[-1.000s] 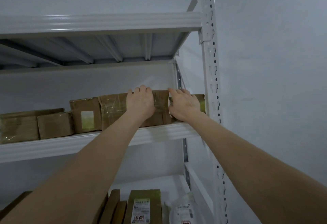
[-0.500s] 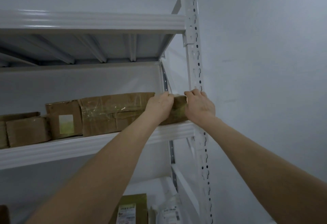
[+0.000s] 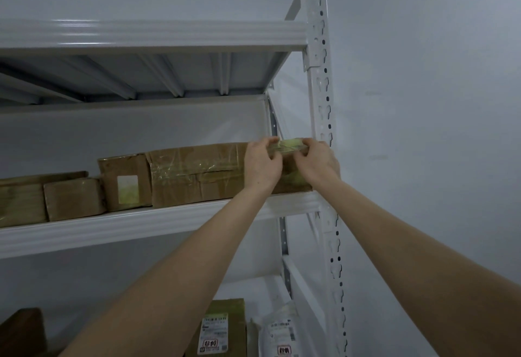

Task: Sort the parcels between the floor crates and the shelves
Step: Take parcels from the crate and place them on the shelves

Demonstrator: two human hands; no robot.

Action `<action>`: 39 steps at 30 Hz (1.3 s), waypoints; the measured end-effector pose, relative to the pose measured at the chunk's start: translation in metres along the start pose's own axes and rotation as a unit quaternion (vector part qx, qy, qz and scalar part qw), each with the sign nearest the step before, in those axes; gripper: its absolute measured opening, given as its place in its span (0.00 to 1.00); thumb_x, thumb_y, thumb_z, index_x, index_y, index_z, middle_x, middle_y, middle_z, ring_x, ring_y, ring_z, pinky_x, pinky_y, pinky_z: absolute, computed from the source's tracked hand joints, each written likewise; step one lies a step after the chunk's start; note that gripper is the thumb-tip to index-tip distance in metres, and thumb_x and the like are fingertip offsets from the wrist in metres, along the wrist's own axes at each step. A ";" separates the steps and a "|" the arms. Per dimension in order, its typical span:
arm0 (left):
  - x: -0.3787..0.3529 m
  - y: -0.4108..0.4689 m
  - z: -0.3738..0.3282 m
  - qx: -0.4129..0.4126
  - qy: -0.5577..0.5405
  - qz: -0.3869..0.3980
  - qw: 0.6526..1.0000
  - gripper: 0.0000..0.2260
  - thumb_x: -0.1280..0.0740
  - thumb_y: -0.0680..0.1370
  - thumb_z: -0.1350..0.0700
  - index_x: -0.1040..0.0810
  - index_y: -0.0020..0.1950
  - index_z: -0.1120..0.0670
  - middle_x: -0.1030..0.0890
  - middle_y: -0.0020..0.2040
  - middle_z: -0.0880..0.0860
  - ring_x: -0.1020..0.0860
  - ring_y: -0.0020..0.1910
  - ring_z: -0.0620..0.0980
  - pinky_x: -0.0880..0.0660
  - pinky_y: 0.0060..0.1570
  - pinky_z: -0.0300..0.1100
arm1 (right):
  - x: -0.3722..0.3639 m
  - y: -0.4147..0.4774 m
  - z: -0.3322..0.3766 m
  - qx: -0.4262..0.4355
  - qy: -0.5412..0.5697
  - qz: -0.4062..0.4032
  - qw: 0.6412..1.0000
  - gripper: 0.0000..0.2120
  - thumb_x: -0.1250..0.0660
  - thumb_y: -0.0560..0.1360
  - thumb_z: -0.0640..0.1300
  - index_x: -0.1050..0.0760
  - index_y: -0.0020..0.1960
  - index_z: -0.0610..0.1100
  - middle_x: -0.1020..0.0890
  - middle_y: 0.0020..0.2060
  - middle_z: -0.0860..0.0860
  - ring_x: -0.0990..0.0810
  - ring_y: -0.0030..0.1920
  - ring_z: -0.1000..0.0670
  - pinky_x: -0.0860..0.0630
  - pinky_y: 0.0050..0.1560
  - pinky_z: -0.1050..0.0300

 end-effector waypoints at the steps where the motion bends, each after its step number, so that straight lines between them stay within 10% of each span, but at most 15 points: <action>1: 0.003 -0.001 0.000 0.036 -0.039 -0.032 0.998 0.15 0.36 0.77 0.61 0.25 0.63 0.53 0.26 0.61 0.54 0.27 0.57 0.47 0.33 0.58 0.36 | 0.002 -0.001 -0.002 -0.011 0.009 -0.005 1.000 0.22 0.42 0.78 0.49 0.33 0.71 0.47 0.29 0.65 0.45 0.26 0.60 0.41 0.29 0.60 0.47; 6: 0.011 -0.004 0.001 0.243 -0.178 -0.012 0.953 0.20 0.32 0.76 0.54 0.27 0.66 0.60 0.23 0.62 0.56 0.24 0.59 0.54 0.27 0.61 0.45 | 0.011 -0.010 -0.009 -0.088 0.036 -0.014 0.995 0.26 0.45 0.78 0.60 0.30 0.68 0.43 0.26 0.62 0.45 0.25 0.57 0.41 0.34 0.48 0.52; 9: 0.014 -0.012 0.003 0.303 -0.208 0.071 0.927 0.18 0.30 0.75 0.53 0.25 0.60 0.63 0.20 0.55 0.59 0.21 0.52 0.57 0.22 0.53 0.51 | 0.013 -0.014 -0.013 -0.149 0.096 0.033 0.984 0.19 0.41 0.76 0.60 0.25 0.47 0.43 0.23 0.47 0.45 0.24 0.44 0.44 0.30 0.41 0.54; 17: 0.026 -0.035 0.005 0.282 -0.223 0.103 0.928 0.05 0.32 0.77 0.58 0.22 0.51 0.54 0.19 0.49 0.52 0.23 0.41 0.47 0.29 0.35 0.38 | 0.022 -0.040 -0.009 -0.156 0.206 0.029 0.966 0.11 0.33 0.75 0.52 0.26 0.46 0.44 0.23 0.39 0.51 0.24 0.44 0.48 0.25 0.49 0.53; 26: 0.057 -0.059 0.003 0.258 -0.287 0.079 0.919 0.21 0.34 0.76 0.46 0.27 0.67 0.52 0.21 0.58 0.48 0.23 0.56 0.49 0.30 0.42 0.38 | 0.025 -0.071 0.000 -0.132 0.284 0.026 0.949 0.15 0.32 0.76 0.42 0.24 0.62 0.45 0.19 0.53 0.48 0.21 0.54 0.47 0.24 0.59 0.46; 33: 0.087 -0.073 -0.010 0.292 -0.302 0.040 0.907 0.30 0.37 0.73 0.34 0.25 0.65 0.54 0.20 0.58 0.53 0.23 0.56 0.53 0.29 0.50 0.45 | 0.032 -0.091 0.004 -0.103 0.342 0.078 0.931 0.12 0.36 0.75 0.32 0.24 0.50 0.48 0.19 0.50 0.50 0.21 0.53 0.48 0.28 0.51 0.55; 39: 0.106 -0.093 -0.017 0.281 -0.290 0.026 0.914 0.16 0.31 0.74 0.44 0.22 0.56 0.53 0.19 0.51 0.50 0.22 0.51 0.50 0.28 0.41 0.41 | 0.037 -0.111 0.006 -0.155 0.407 0.131 0.891 0.13 0.43 0.80 0.51 0.23 0.46 0.46 0.16 0.47 0.48 0.18 0.46 0.50 0.26 0.48 0.55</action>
Point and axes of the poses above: each hand's wrist, its own y-axis towards the middle knuckle, its own x-axis out of the back of the hand, z = x × y, the point moved 2 cm from there along y, towards the middle knuckle
